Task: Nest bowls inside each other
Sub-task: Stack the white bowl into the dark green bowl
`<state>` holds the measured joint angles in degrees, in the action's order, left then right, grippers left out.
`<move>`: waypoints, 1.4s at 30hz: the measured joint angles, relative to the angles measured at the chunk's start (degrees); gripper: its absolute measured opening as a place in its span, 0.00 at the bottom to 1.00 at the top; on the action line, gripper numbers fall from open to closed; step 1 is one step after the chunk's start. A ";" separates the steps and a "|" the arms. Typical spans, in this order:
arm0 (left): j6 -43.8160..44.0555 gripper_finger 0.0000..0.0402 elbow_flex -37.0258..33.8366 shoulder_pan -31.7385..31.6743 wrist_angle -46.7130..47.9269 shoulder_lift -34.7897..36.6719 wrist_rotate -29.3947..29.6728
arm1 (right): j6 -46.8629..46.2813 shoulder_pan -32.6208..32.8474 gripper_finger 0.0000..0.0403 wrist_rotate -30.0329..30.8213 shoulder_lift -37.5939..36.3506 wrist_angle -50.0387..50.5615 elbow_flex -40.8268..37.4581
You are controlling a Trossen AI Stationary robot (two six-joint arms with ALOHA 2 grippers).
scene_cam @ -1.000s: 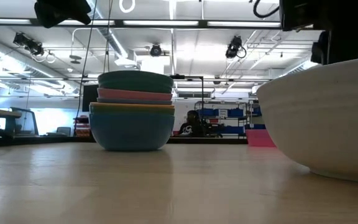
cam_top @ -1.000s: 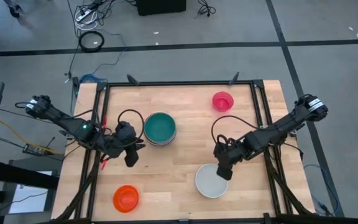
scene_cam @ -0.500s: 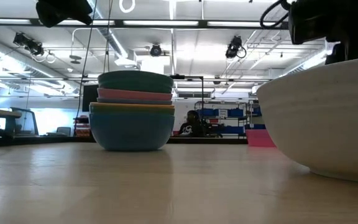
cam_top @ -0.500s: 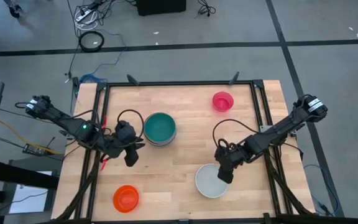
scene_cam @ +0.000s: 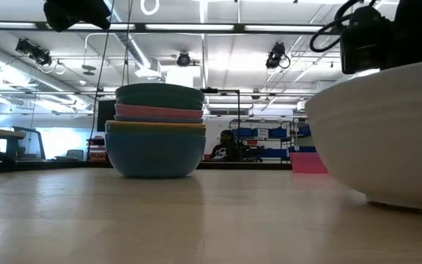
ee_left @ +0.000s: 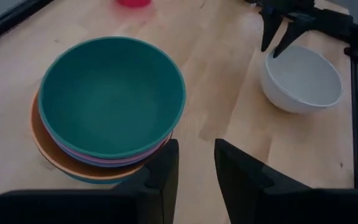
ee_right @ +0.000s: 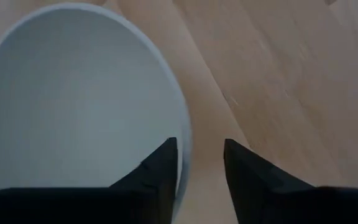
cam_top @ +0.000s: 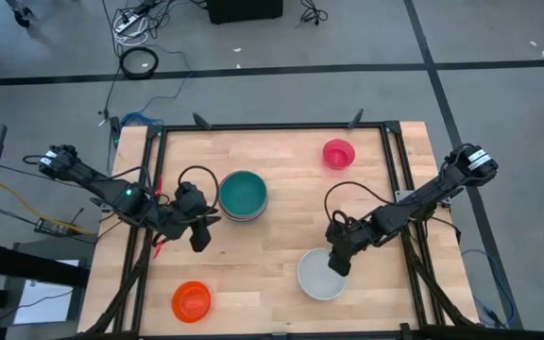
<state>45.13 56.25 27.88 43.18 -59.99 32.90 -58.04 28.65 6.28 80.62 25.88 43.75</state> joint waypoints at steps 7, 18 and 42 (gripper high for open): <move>0.06 0.28 0.00 0.00 -0.01 0.00 0.61 | 1.91 -0.32 0.03 0.18 0.00 -2.03 -1.13; 0.10 0.28 0.00 0.00 -0.02 0.00 2.38 | 8.36 -5.58 0.00 2.52 -1.28 -8.09 -1.05; -6.27 0.28 0.04 -0.02 -11.45 0.00 7.62 | 48.91 -32.88 0.00 4.25 6.11 -26.20 20.44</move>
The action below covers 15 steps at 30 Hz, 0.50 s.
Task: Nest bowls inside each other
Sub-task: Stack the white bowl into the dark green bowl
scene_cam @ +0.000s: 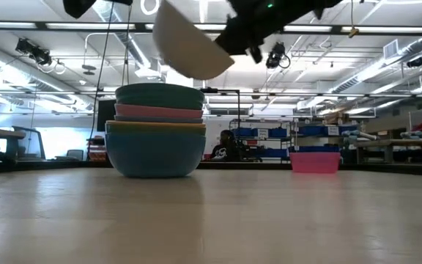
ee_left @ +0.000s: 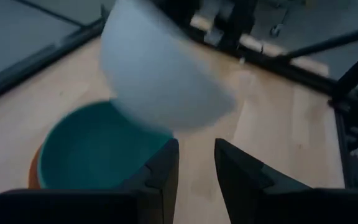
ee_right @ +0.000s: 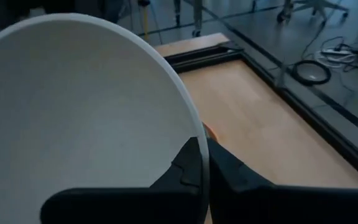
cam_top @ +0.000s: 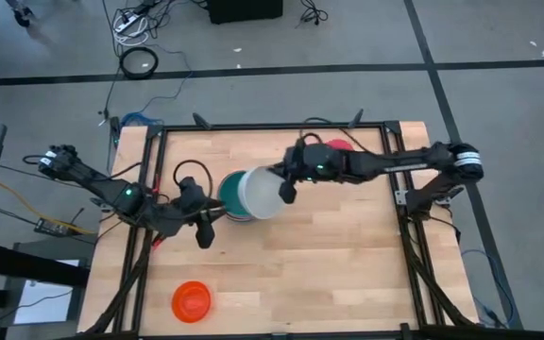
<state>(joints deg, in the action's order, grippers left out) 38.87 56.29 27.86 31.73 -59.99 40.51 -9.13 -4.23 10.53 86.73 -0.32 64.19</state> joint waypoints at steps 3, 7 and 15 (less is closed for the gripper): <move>-1.84 0.28 0.00 0.00 -2.40 0.00 1.20 | 1.34 -1.06 0.00 -1.52 4.81 0.68 4.13; -2.66 0.28 0.02 0.00 -4.12 0.06 2.80 | 1.89 -1.78 0.00 -1.75 10.59 2.61 9.59; -2.66 0.28 0.04 0.00 -4.37 0.09 3.05 | 2.32 -2.75 0.03 -4.22 19.02 16.62 21.05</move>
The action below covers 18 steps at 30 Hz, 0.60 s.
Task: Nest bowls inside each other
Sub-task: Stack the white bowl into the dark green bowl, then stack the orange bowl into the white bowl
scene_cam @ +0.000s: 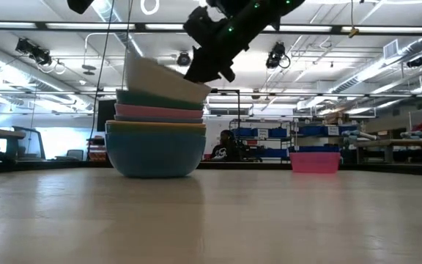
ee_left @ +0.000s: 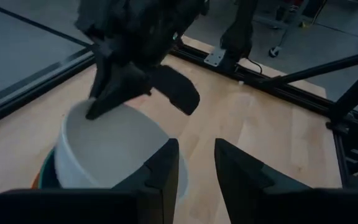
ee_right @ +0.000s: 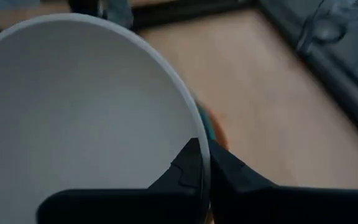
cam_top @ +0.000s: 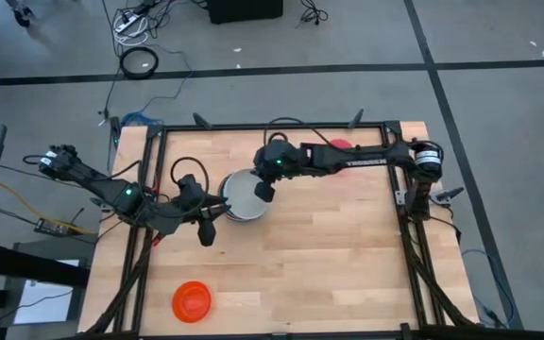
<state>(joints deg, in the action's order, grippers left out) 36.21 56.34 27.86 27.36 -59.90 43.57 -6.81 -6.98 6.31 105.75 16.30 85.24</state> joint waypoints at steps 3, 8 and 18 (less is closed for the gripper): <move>0.01 0.28 0.00 0.00 -0.11 0.00 -0.02 | -0.01 -0.03 0.10 -1.19 1.80 3.59 2.53; 0.04 0.28 0.00 0.00 -0.21 0.00 -0.04 | -0.02 0.02 0.25 -1.60 2.24 8.27 4.82; 0.17 0.28 0.00 0.00 0.00 0.00 -0.15 | -0.05 0.81 0.39 -1.39 1.78 15.42 11.39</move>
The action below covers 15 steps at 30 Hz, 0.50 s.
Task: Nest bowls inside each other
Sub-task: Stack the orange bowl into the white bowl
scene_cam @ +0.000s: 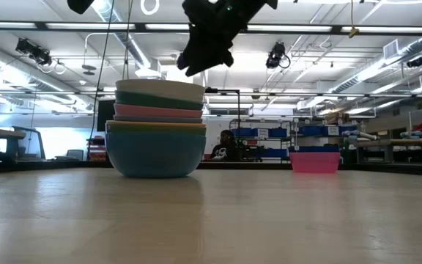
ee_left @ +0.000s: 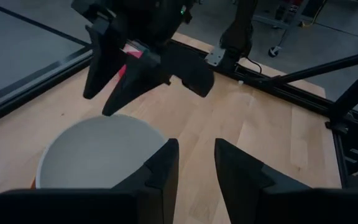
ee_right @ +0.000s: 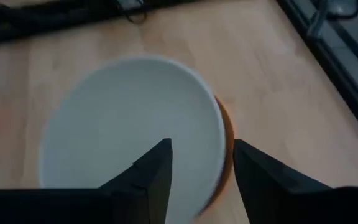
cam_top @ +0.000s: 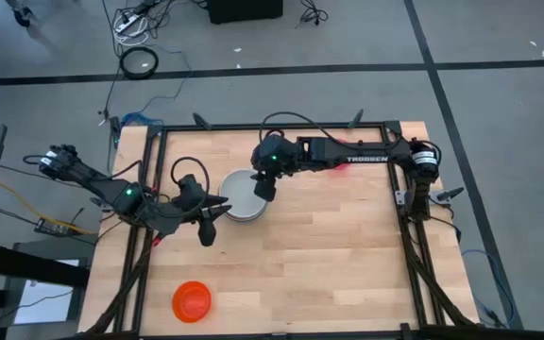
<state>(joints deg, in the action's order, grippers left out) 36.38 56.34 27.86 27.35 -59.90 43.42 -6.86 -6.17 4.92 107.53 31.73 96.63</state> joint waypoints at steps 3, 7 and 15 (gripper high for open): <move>0.02 0.28 0.00 0.00 -0.02 0.02 0.00 | 0.47 0.67 0.38 1.01 0.00 -0.04 0.34; 0.88 0.28 0.00 0.00 2.14 0.02 -0.93 | 4.00 1.46 0.37 11.72 -0.37 6.12 0.38; 10.74 0.28 0.00 0.00 13.15 0.02 -6.22 | 2.46 1.94 0.35 21.53 -1.37 22.83 0.40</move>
<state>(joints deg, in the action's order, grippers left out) 47.12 56.34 27.86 40.51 -59.88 37.20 -4.40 -4.23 26.45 106.15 54.56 97.03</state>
